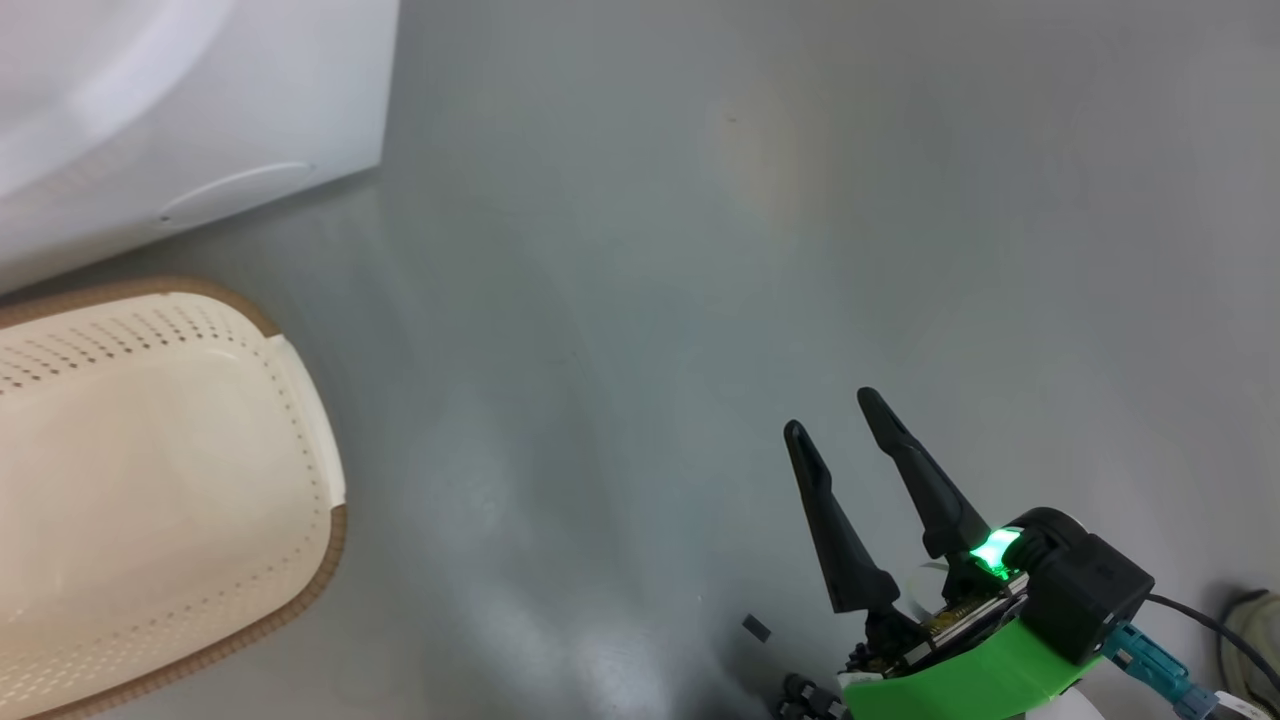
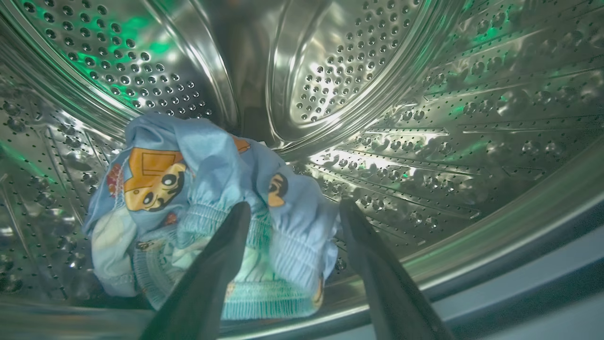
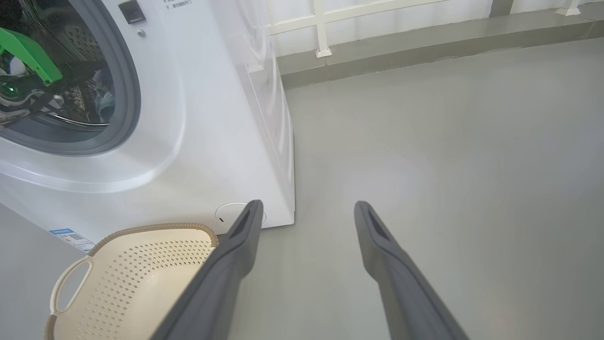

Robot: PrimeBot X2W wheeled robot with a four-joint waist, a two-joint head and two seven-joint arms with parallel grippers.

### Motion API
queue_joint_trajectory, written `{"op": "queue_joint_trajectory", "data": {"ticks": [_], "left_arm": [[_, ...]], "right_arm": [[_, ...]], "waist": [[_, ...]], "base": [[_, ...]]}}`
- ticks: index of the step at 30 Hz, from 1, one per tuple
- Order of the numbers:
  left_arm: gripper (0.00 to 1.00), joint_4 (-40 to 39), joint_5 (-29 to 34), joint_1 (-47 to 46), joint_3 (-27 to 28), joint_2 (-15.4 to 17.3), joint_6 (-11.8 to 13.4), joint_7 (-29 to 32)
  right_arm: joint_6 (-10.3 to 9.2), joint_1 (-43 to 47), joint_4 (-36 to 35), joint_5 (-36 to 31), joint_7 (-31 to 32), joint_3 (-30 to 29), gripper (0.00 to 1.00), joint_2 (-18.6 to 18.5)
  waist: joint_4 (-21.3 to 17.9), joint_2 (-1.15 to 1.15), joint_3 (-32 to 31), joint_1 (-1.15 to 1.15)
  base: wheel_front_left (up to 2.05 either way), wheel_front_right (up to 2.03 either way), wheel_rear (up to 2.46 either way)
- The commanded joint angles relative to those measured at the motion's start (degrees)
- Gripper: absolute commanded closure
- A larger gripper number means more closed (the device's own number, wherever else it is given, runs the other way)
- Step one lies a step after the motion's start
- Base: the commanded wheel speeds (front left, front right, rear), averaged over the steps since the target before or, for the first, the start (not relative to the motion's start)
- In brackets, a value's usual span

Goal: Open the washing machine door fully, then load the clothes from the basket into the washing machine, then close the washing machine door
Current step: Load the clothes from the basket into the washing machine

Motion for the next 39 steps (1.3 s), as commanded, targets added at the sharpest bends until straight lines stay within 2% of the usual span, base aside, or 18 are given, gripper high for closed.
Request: {"op": "queue_joint_trajectory", "data": {"ticks": [1,12,27,33,39], "left_arm": [[0.00,-0.06,-0.18,1.31,1.22,1.75,-0.63,-1.05],[0.00,2.47,-2.26,11.49,-0.52,-4.60,-3.62,-8.24],[0.00,1.25,-4.68,23.22,0.08,-11.46,-4.34,-13.66],[0.00,-1.16,-1.84,28.17,2.67,-13.39,-4.05,-13.92],[0.00,-7.06,4.66,35.65,9.18,-15.14,-1.95,-13.94]], "right_arm": [[0.25,0.37,-0.86,0.58,-0.46,0.63,0.00,-0.63],[0.25,-3.17,3.63,-0.44,-0.46,-1.18,0.00,-0.63],[0.25,-4.84,11.44,-2.06,-0.46,-4.16,0.00,-0.63],[0.25,-5.12,14.55,-2.81,-0.46,-5.42,0.00,-0.63],[0.25,-5.23,16.67,-3.07,-0.46,-6.52,0.00,-0.63]], "waist": [[0.91,0.00,-1.14,0.00],[5.80,0.00,-9.03,0.00],[12.41,0.00,-20.77,0.00],[15.31,0.00,-25.16,0.00],[18.02,0.00,-28.51,0.00]], "base": [[0.00,0.00,0.00],[0.00,0.00,0.00],[0.00,0.00,0.00],[0.00,0.00,0.00],[0.00,0.00,0.00]]}}
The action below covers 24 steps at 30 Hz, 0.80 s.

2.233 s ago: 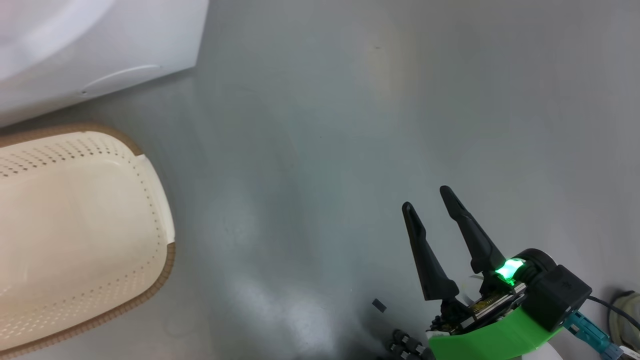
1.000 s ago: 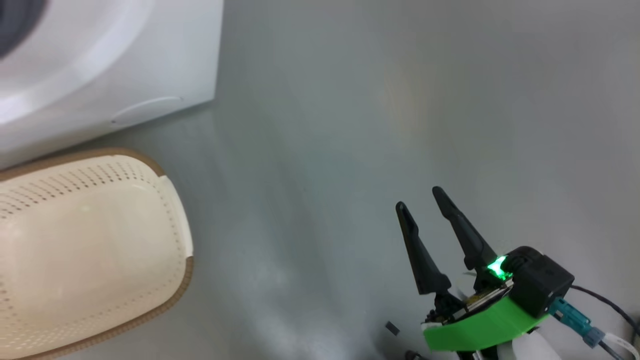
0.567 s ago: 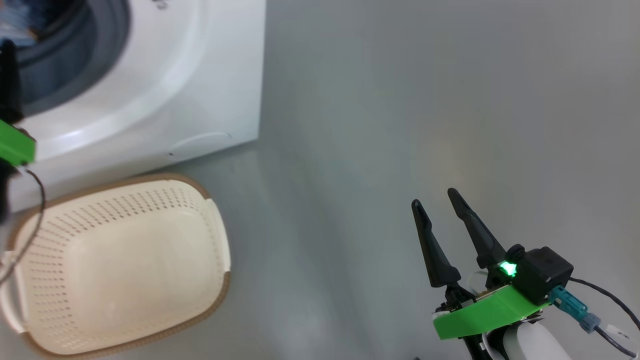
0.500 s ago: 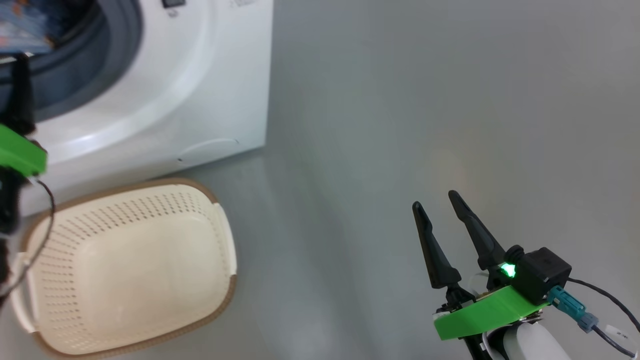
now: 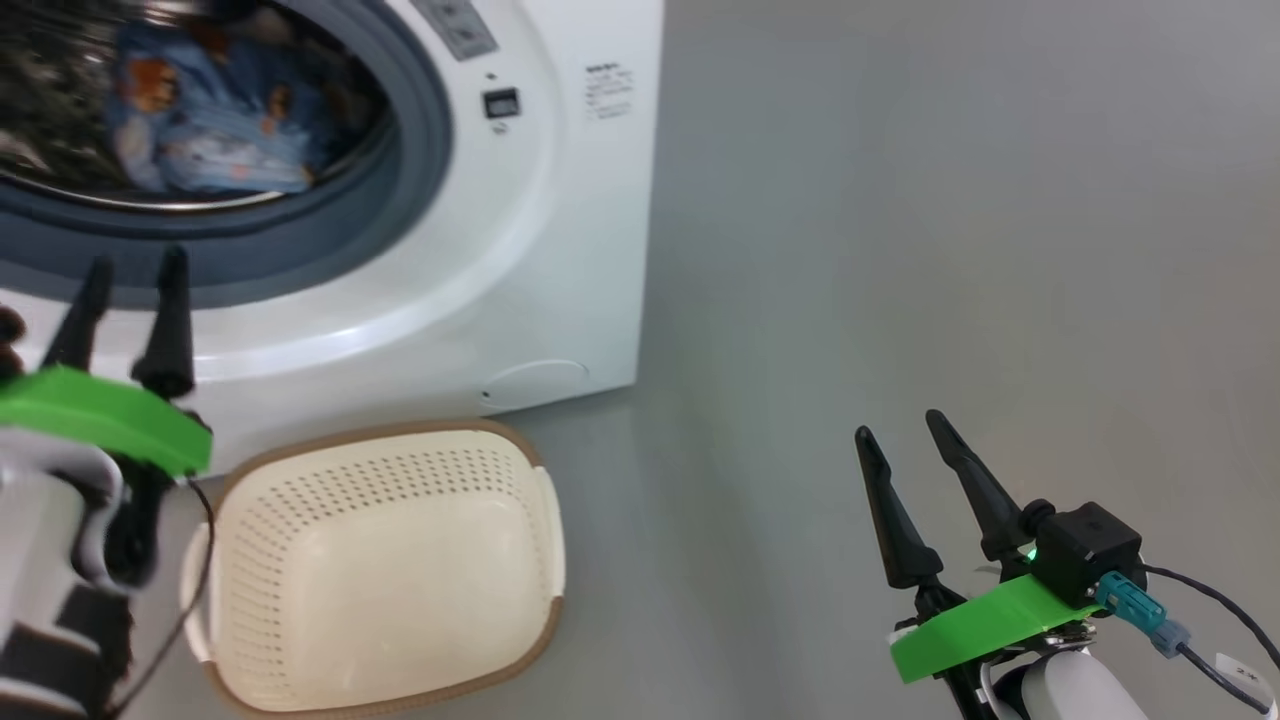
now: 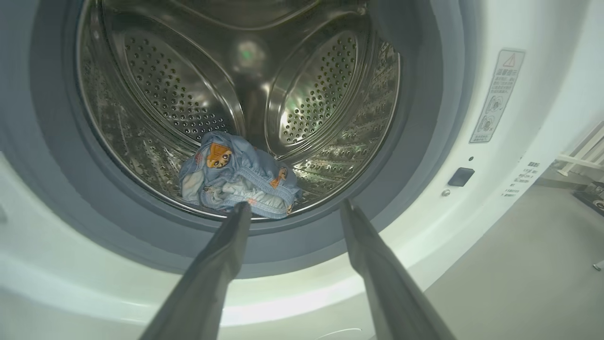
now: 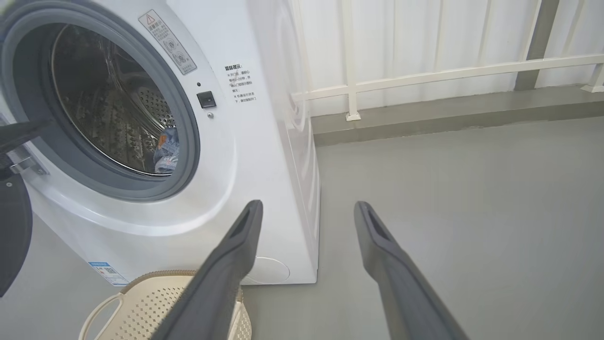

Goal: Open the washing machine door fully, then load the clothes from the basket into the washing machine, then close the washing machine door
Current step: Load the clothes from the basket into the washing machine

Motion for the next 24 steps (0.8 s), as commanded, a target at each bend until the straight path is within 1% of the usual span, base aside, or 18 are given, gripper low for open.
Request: {"op": "queue_joint_trajectory", "data": {"ticks": [1,5,8,15,19,20,24], "left_arm": [[0.00,-2.02,1.47,0.96,2.99,2.12,0.49,-0.37],[0.00,-6.52,5.51,6.71,7.40,0.93,1.18,-0.37],[0.00,-9.90,8.22,11.05,10.81,0.00,1.15,-0.37],[0.00,-17.25,13.62,21.75,18.71,-2.29,0.12,-0.38],[0.00,-20.16,16.22,26.88,22.46,-3.98,-0.04,-0.38],[0.00,-20.16,16.22,26.88,22.46,-3.98,-0.04,-0.38],[0.00,-23.75,18.42,32.31,26.74,-6.40,-0.38,-0.38]], "right_arm": [[0.25,-1.40,-0.94,-0.52,-0.46,0.97,0.00,-0.34],[0.25,-1.05,-0.16,-0.76,-0.46,0.26,0.00,-0.34],[0.25,-0.77,0.13,-0.86,-0.46,0.08,0.00,-0.34],[0.25,-0.08,0.27,-1.15,-0.46,-0.26,0.00,-0.34],[0.25,0.15,0.63,-1.20,-0.46,-0.26,0.00,-0.34],[0.25,0.15,0.63,-1.20,-0.46,-0.26,0.00,-0.34],[0.25,0.34,0.94,-1.12,-0.46,-0.20,0.00,-0.34]], "waist": [[3.52,0.00,-3.54,0.01],[5.05,0.00,-5.07,0.01],[5.98,0.00,-6.24,0.01],[7.38,0.00,-8.39,0.01],[7.72,0.00,-9.35,0.01],[7.72,0.00,-9.35,0.01],[7.69,0.00,-10.26,0.01]], "base": [[0.00,0.00,0.00],[0.00,0.00,0.00],[0.00,0.00,0.00],[0.00,0.00,0.00],[0.00,0.00,0.00],[0.00,0.00,0.00],[0.00,0.00,0.00]]}}
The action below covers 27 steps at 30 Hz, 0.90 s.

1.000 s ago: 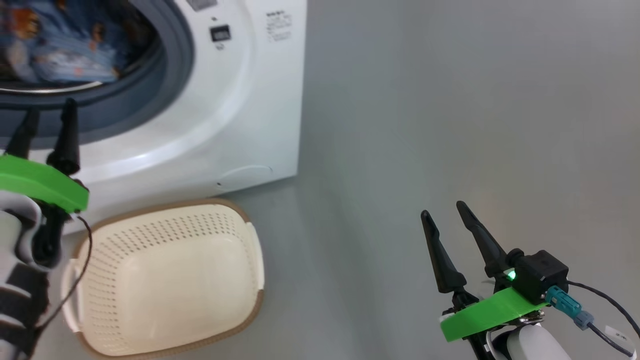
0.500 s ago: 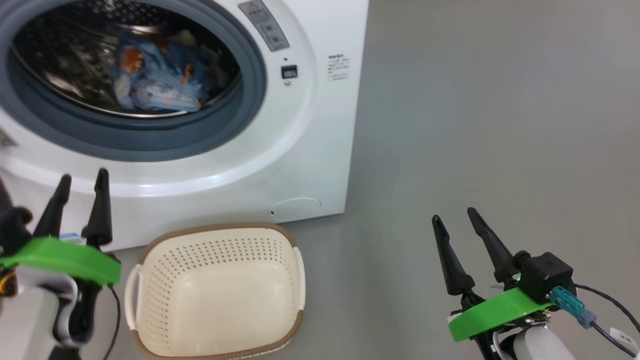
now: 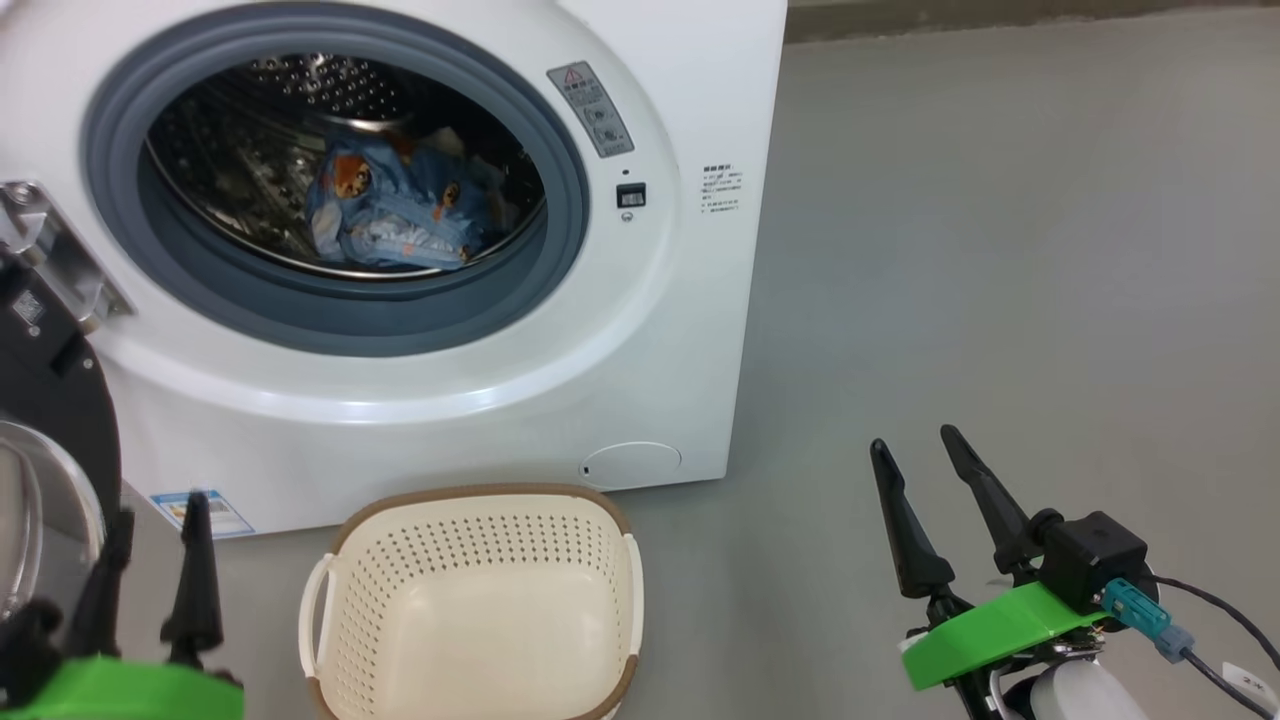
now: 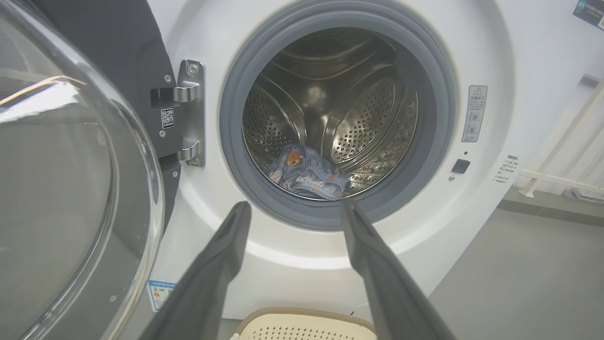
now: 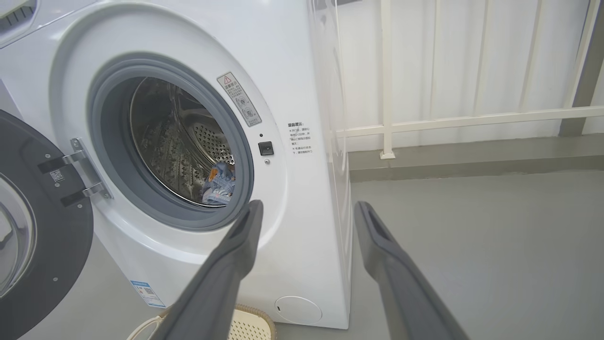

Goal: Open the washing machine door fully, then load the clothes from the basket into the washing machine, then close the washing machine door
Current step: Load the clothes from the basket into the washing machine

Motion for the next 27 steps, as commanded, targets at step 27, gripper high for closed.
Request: {"op": "queue_joint_trajectory", "data": {"ticks": [27], "left_arm": [[0.00,-6.08,5.91,7.49,7.13,-2.25,-2.00,-0.37]], "right_arm": [[0.25,1.06,0.44,-0.60,-0.46,1.18,0.00,-0.36]], "waist": [[1.20,0.00,-1.47,0.01]], "base": [[0.00,0.00,0.00]]}}
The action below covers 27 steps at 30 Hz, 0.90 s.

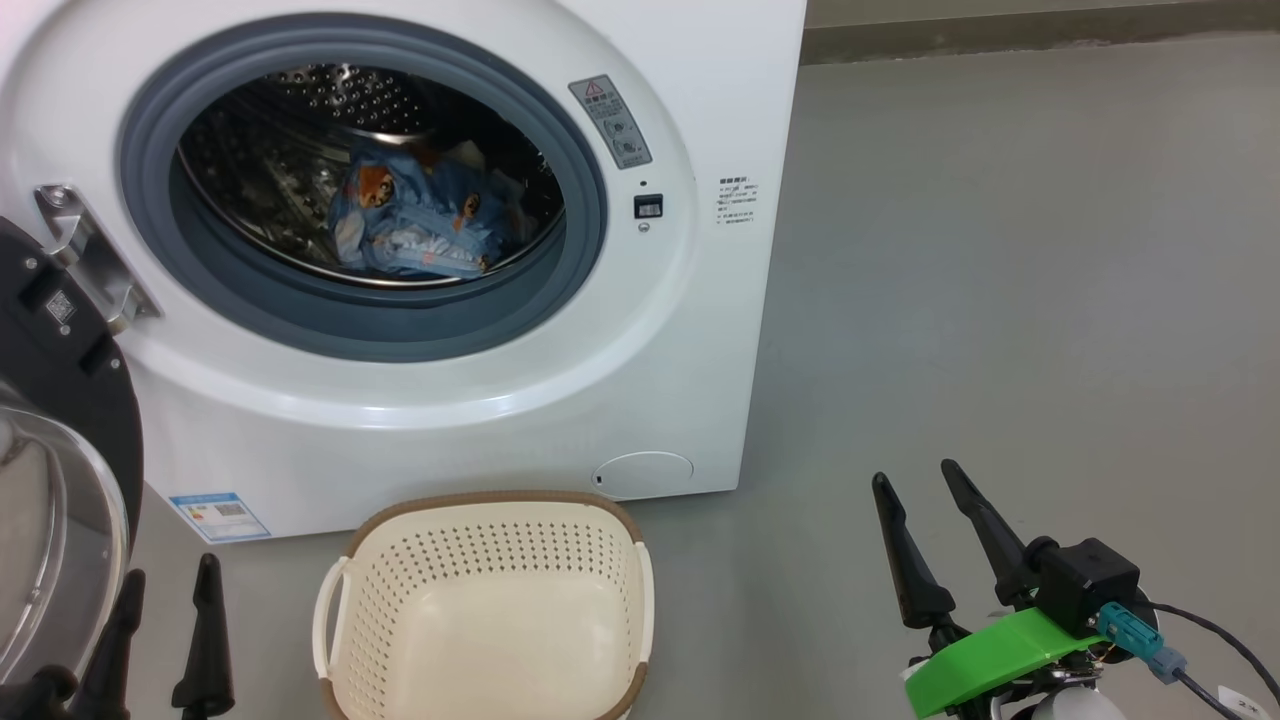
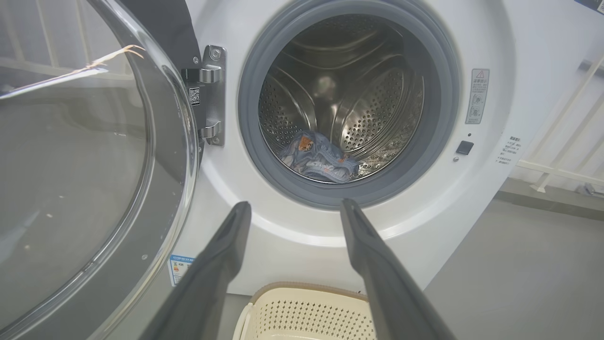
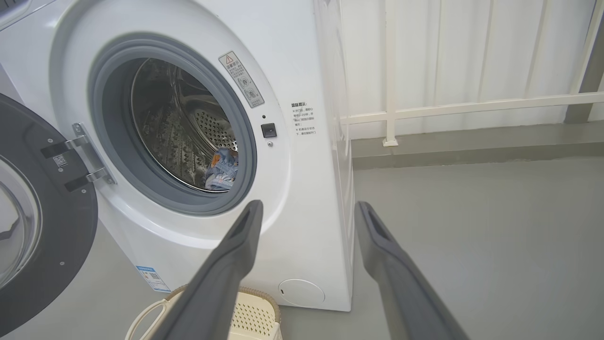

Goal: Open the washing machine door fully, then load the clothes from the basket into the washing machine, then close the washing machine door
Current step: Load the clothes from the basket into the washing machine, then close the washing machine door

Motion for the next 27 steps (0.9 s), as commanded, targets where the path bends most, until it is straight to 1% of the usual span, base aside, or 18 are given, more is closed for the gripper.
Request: {"op": "queue_joint_trajectory", "data": {"ticks": [1,27], "left_arm": [[0.00,-1.85,0.72,-1.29,1.80,1.89,-0.26,-0.38],[0.00,-2.21,0.21,-1.35,1.37,2.27,-0.27,-0.38]], "right_arm": [[0.25,-1.13,-1.20,-0.60,-0.46,1.25,0.00,-0.33],[0.25,-1.32,-1.23,-0.13,-0.46,1.56,0.00,-0.31]], "waist": [[-0.07,0.00,0.07,0.00],[-0.37,0.00,0.45,0.00]], "base": [[0.00,0.00,0.00],[0.00,0.00,0.00]]}}
